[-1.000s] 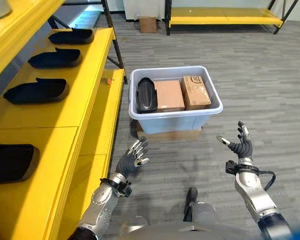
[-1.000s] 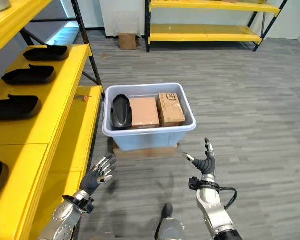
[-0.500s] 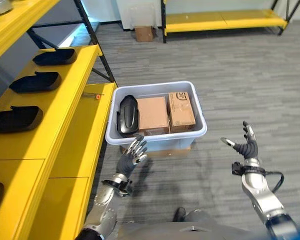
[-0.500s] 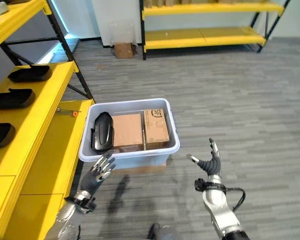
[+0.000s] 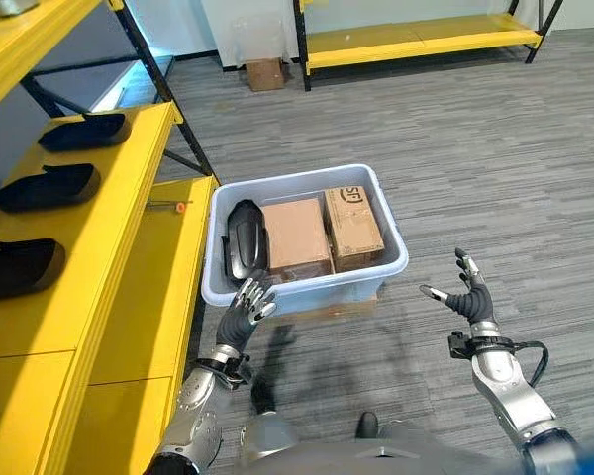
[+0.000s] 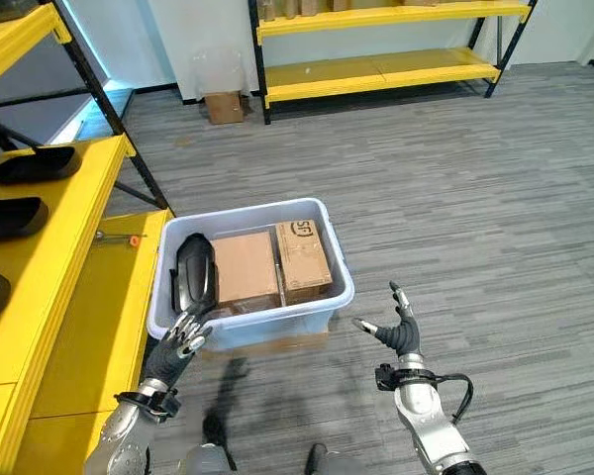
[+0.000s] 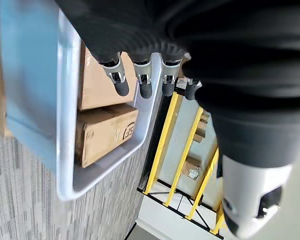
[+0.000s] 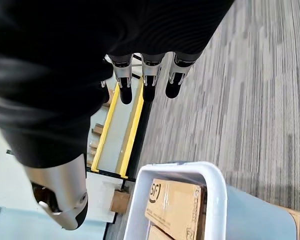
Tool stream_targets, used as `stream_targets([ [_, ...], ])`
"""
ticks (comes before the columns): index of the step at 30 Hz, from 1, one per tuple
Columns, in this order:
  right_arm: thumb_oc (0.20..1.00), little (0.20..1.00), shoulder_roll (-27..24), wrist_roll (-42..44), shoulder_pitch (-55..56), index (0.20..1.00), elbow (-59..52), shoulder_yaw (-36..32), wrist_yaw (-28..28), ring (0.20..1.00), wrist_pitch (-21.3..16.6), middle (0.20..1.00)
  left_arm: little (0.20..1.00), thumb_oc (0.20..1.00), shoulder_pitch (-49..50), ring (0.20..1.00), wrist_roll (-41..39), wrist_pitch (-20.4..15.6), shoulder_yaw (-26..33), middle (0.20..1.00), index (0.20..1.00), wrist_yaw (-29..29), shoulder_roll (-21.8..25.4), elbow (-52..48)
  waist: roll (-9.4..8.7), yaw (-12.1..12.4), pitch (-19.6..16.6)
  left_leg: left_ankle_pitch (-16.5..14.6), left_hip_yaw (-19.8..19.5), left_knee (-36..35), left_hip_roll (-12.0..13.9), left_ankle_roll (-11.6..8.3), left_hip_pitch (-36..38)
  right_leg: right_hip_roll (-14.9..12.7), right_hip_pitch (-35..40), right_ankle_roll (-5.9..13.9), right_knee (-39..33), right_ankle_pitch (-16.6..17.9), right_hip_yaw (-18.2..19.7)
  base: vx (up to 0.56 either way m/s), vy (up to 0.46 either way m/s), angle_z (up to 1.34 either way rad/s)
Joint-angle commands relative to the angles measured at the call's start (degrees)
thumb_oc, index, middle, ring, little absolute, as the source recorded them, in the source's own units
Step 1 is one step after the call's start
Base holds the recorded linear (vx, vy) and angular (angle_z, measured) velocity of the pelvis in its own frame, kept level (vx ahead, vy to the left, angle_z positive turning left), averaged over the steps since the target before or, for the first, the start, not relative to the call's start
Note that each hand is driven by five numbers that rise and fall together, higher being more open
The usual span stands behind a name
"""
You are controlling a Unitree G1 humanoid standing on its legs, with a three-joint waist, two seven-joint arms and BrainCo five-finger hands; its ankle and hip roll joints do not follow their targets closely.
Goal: Move parts from the plastic box to the shelf.
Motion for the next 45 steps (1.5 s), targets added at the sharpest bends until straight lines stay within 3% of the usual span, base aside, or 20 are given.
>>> stream_targets([
  [1, 1.000, 1.000, 0.8, 1.7, -1.8, 1.000, -4.2, -2.5, 0.6, 1.000, -3.2, 1.000, 1.000, 1.000, 0.3, 1.000, 2.0, -3.3, 1.5, 1.000, 1.000, -0.7, 2.5, -1.8, -2.99, 1.9, -0.4, -5.7, -0.4, 3.4, -2.0, 1.30, -0.5, -7.6, -0.3, 6.77, 3.7, 0.6, -1.6, 0.16, 0.320, 0.23],
  [2, 1.000, 1.000, 0.9, 1.5, -1.8, 1.000, -4.7, -2.5, 0.8, 1.000, -3.2, 1.000, 1.000, 1.000, 0.2, 1.000, 2.2, -3.3, 1.4, 1.000, 1.000, -0.5, 3.0, -2.0, -2.92, 2.0, -0.5, -5.6, 0.1, 3.4, -2.7, 2.57, -0.8, -7.5, -1.1, 6.55, 4.0, 1.4, -1.6, 0.08, 0.231, 0.21],
  [8, 1.000, 1.000, 1.6, 1.4, -3.6, 1.000, -6.1, -2.2, 1.1, 1.000, -3.6, 1.000, 1.000, 1.000, 0.0, 1.000, 4.0, -3.2, 1.5, 1.000, 1.000, -0.4, 5.3, -2.1, -2.95, 3.2, -0.9, -7.6, -2.1, 2.0, -5.9, 5.43, 0.2, -8.3, -3.8, 7.77, 9.7, 0.2, 0.0, 0.09, 0.260, 0.02],
  [10, 1.000, 1.000, 2.2, 1.3, -6.4, 1.000, -6.7, -1.1, 0.1, 1.000, -4.4, 1.000, 1.000, 1.000, -1.1, 1.000, 4.0, -2.9, 0.9, 1.000, 1.000, -1.2, 6.1, -2.3, -3.48, 4.6, -0.8, -9.2, -2.9, 2.1, -8.0, 7.67, 0.5, -9.6, -4.9, 9.04, 14.1, 1.2, 0.6, 0.02, 0.324, 0.01],
  [14, 1.000, 1.000, 2.7, 1.8, -8.0, 1.000, -6.7, -1.2, -1.1, 1.000, -3.7, 1.000, 1.000, 1.000, -2.3, 1.000, 4.1, -2.2, -0.1, 1.000, 1.000, -2.7, 6.3, -2.1, -3.76, 5.2, -1.2, -10.0, -3.4, 1.1, -10.1, 9.53, 1.0, -10.6, -5.8, 10.19, 18.8, 2.6, 0.8, 0.00, 0.239, 0.13],
  [15, 1.000, 1.000, 3.0, 1.6, -8.1, 1.000, -6.9, -1.3, -1.9, 1.000, -3.2, 1.000, 1.000, 1.000, -2.8, 1.000, 4.7, -1.9, -0.7, 1.000, 1.000, -3.4, 6.1, -2.0, -3.78, 5.4, -1.4, -10.2, -3.6, 0.1, -11.2, 10.42, 1.5, -11.4, -7.2, 10.80, 22.8, 4.8, 0.7, 0.00, 0.247, 0.06],
  [19, 1.000, 1.000, 3.8, 1.3, -7.9, 1.000, -7.2, -1.4, -3.2, 1.000, -1.8, 1.000, 1.000, 1.000, -3.1, 1.000, 4.9, -1.9, -2.5, 1.000, 1.000, -3.0, 5.6, -2.4, -2.73, 4.8, -0.7, -11.1, -4.0, -1.6, -12.1, 12.06, 3.7, -14.3, -14.2, 11.39, 36.8, 8.2, 0.5, 0.01, 0.195, 0.07],
  [20, 1.000, 1.000, 4.0, 1.3, -7.9, 1.000, -7.1, -1.4, -2.9, 1.000, -1.9, 1.000, 1.000, 1.000, -3.2, 1.000, 4.8, -2.2, -3.0, 1.000, 1.000, -2.3, 5.6, -2.5, -2.85, 4.4, -0.4, -11.4, -3.9, -1.6, -12.0, 11.95, 4.3, -14.6, -15.2, 11.51, 35.4, 9.2, 0.8, 0.04, -0.152, 0.03],
  [22, 1.000, 1.000, 4.7, 1.2, -8.7, 1.000, -6.8, -0.5, -2.1, 1.000, -1.9, 1.000, 1.000, 1.000, -4.9, 1.000, 4.2, -2.7, -4.2, 1.000, 1.000, 0.8, 6.0, -3.1, -5.76, 3.4, 0.6, -13.4, -3.3, -0.6, -10.9, 9.11, 6.4, -18.5, -15.5, 14.31, 10.9, 19.2, 2.1, 0.13, -0.495, 0.15],
  [23, 1.000, 1.000, 5.2, 1.1, -9.3, 1.000, -6.7, -0.2, -2.2, 1.000, -1.3, 1.000, 1.000, 1.000, -4.8, 1.000, 4.3, -3.1, -4.6, 1.000, 1.000, 1.9, 5.9, -3.4, -6.57, 3.5, 1.3, -15.1, -2.6, -0.1, -10.4, 8.53, 7.8, -21.2, -16.8, 15.84, 8.3, 23.5, 2.3, 0.16, -0.443, 0.23],
  [24, 1.000, 1.000, 5.3, 1.1, -9.3, 1.000, -6.5, -0.1, -2.1, 1.000, -1.3, 1.000, 1.000, 1.000, -4.5, 1.000, 4.5, -3.6, -5.0, 1.000, 1.000, 2.1, 5.8, -3.1, -6.71, 3.6, 1.4, -15.4, -2.8, 0.0, -9.9, 8.33, 8.1, -21.5, -17.0, 16.10, 7.7, 23.8, 2.7, 0.16, -0.320, 0.15],
  [26, 1.000, 1.000, 4.9, 1.3, -8.2, 1.000, -6.8, -1.0, -1.8, 1.000, -1.0, 1.000, 1.000, 1.000, -3.6, 1.000, 5.1, -3.9, -5.5, 1.000, 1.000, 1.3, 5.4, -3.0, -6.49, 3.6, 1.3, -14.7, -3.8, 0.7, -8.3, 7.26, 8.0, -19.5, -13.3, 15.68, 4.3, 19.9, 2.0, 0.16, -0.247, 0.00],
  [33, 1.000, 1.000, 2.0, -0.3, -9.0, 1.000, -5.8, 0.1, 0.4, 1.000, -0.5, 1.000, 1.000, 1.000, -2.5, 1.000, 3.9, -2.5, -4.7, 1.000, 1.000, 0.7, 4.6, -4.6, -5.75, 4.9, 1.0, -11.8, -3.2, 2.5, -5.4, 4.97, 5.8, -14.4, -9.5, 12.07, 5.2, 9.9, -3.0, 0.07, -0.141, 0.16],
  [38, 1.000, 1.000, 1.0, -2.3, -11.7, 1.000, -4.1, 1.1, -0.9, 1.000, -1.8, 1.000, 1.000, 1.000, -2.8, 1.000, 4.0, -2.0, -5.0, 1.000, 1.000, -0.1, 4.3, -5.5, -5.51, 6.1, 1.4, -10.2, -3.6, 2.4, -3.6, 4.14, 4.3, -13.5, -9.6, 10.73, 6.0, 7.9, -4.3, 0.03, -0.121, 0.11],
  [40, 1.000, 1.000, 0.5, -3.3, -14.0, 1.000, -3.1, 1.4, -2.4, 1.000, -3.0, 1.000, 1.000, 1.000, -3.1, 1.000, 7.2, -4.6, -6.0, 1.000, 1.000, 0.2, 4.8, -6.6, -4.82, 6.6, 1.8, -9.0, -4.6, 1.7, -2.7, 3.32, 3.1, -12.8, -9.9, 10.11, 6.3, 7.0, -4.4, 0.02, -0.107, 0.13],
  [41, 1.000, 1.000, 0.3, -3.3, -14.3, 1.000, -3.6, 1.6, -3.1, 1.000, -3.3, 1.000, 1.000, 1.000, -3.6, 1.000, 0.1, -3.8, -5.7, 1.000, 1.000, -2.3, 4.4, -7.5, -4.54, 6.4, 2.1, -8.8, -4.8, 1.7, -2.5, 3.15, 2.8, -12.7, -10.3, 10.02, 6.4, 7.0, -4.3, 0.00, -0.041, -0.02],
  [42, 1.000, 1.000, 0.3, -3.4, -14.3, 1.000, -3.8, 1.8, -3.3, 1.000, -3.1, 1.000, 1.000, 1.000, -3.8, 1.000, 0.0, -4.3, -5.6, 1.000, 1.000, -2.2, 4.3, -7.8, -4.47, 6.3, 2.1, -8.8, -4.7, 1.7, -2.5, 3.15, 2.8, -12.7, -10.4, 10.01, 6.4, 7.0, -4.2, 0.00, 0.000, 0.00],
  [45, 1.000, 1.000, 0.9, -4.9, -14.1, 1.000, -4.8, 2.1, -5.9, 1.000, -3.6, 1.000, 1.000, 1.000, -6.9, 1.000, 4.6, -7.3, -6.3, 1.000, 1.000, 0.0, 5.0, -10.5, -3.92, 5.1, 2.5, -8.6, -4.2, 2.0, -2.2, 2.99, 2.5, -12.3, -10.7, 9.83, 6.5, 6.9, -3.4, 0.00, 0.000, 0.00],
])
